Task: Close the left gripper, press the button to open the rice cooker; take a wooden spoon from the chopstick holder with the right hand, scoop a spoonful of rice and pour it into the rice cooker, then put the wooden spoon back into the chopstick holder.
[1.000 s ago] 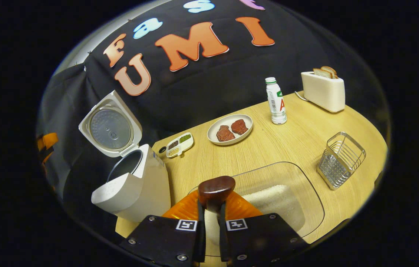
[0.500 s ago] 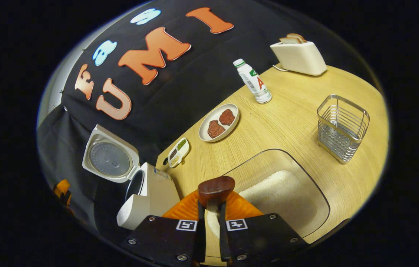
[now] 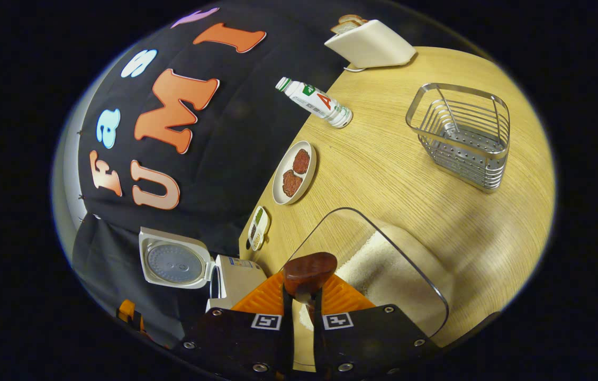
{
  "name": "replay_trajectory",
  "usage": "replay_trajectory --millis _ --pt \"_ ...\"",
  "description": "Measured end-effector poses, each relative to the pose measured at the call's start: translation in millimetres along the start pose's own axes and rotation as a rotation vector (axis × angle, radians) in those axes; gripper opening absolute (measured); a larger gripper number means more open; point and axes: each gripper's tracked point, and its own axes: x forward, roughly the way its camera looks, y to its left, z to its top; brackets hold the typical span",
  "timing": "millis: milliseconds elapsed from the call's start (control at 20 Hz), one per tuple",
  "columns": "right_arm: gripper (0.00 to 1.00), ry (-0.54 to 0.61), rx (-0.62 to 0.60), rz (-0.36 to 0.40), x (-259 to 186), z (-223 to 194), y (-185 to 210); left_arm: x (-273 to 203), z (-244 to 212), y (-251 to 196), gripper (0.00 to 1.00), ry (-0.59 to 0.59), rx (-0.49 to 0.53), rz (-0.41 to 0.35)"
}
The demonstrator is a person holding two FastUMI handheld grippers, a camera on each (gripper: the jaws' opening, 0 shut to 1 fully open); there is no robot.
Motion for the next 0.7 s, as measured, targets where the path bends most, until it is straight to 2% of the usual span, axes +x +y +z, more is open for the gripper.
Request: replay_trajectory --millis 250,700 --pt "0.14 -0.015 0.103 0.065 -18 25 7 -3 1 -8 1.00 -0.001 -0.019 -0.001" --pt "0.14 -0.052 0.334 0.225 -39 76 45 -5 -2 -15 1.00 0.004 -0.062 0.011"
